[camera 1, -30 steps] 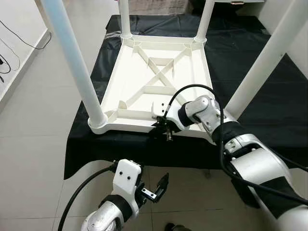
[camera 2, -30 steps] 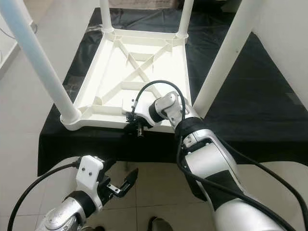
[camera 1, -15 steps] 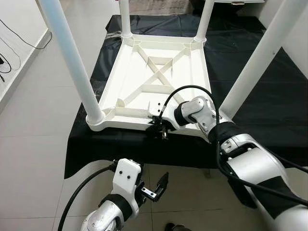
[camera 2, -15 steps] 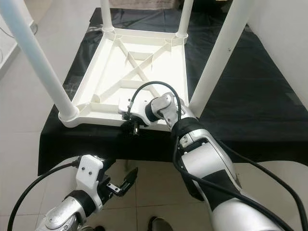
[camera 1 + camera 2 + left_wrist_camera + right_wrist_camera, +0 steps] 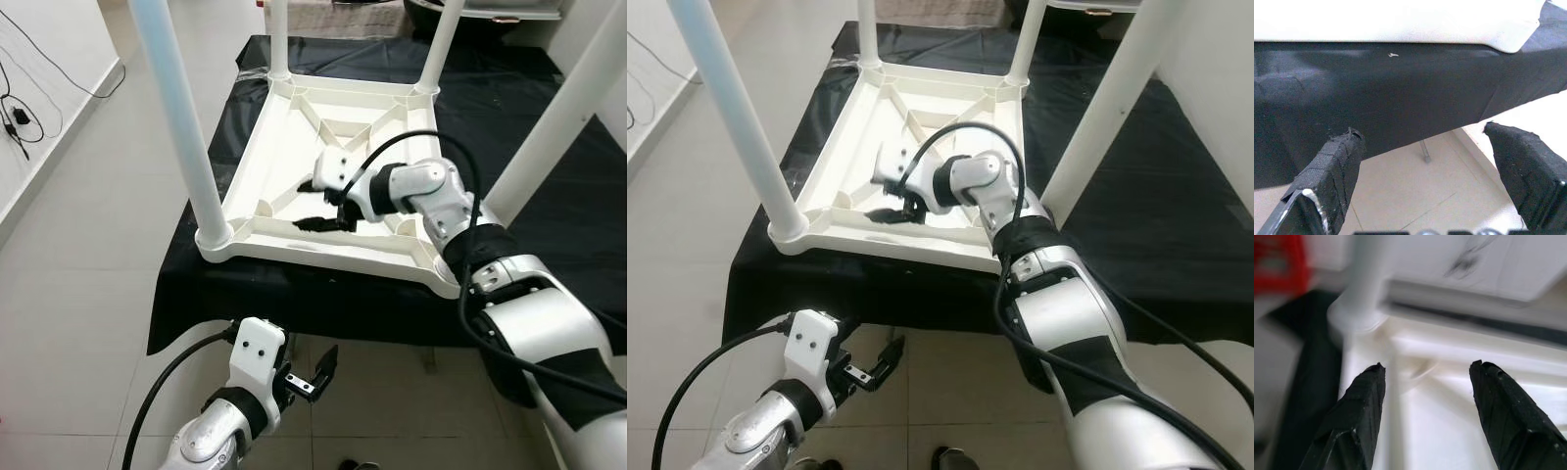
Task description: Building children table
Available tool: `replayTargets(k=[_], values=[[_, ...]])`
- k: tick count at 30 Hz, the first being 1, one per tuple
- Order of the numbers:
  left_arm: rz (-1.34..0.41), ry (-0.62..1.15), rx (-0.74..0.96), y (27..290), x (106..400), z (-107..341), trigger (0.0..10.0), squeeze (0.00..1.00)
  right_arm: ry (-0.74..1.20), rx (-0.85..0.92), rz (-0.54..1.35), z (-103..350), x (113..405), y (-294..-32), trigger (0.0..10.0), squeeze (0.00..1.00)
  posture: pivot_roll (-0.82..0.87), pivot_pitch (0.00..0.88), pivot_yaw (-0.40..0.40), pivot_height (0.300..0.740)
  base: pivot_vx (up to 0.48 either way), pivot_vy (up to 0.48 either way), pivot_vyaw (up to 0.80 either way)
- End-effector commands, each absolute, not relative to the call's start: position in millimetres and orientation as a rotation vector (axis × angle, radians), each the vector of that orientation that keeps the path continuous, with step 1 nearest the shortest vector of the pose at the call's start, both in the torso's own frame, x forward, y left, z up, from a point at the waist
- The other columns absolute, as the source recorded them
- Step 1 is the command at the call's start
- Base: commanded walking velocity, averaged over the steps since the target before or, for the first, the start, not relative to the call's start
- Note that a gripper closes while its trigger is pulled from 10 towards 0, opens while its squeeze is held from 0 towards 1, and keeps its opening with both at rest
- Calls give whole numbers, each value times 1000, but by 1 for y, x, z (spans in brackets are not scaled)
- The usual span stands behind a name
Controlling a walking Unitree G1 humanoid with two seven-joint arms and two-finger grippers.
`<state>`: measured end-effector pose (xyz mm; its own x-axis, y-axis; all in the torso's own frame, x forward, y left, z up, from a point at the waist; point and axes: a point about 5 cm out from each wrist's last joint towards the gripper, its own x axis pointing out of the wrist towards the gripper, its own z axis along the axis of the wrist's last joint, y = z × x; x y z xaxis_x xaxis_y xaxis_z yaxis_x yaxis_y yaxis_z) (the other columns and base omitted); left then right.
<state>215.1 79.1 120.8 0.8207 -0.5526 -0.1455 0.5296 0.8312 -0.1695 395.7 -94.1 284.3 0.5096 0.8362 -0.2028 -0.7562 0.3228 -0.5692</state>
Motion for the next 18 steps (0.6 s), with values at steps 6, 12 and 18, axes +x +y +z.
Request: replayTargets(k=[6,12,18], values=[[-549,213,-126,86,222,111,10000,0,-370,-404,851,295,385,-100,10000,0,5,78,-39,740,0,0,0],[-552,217,-116,89,229,106,10000,0,-501,-275,790,269,345,-85,10000,0,-1,39,-19,740,0,0,0],[-546,209,-95,90,234,103,10000,0,-511,-129,653,243,322,-88,10000,0,2,21,-22,740,0,0,0]])
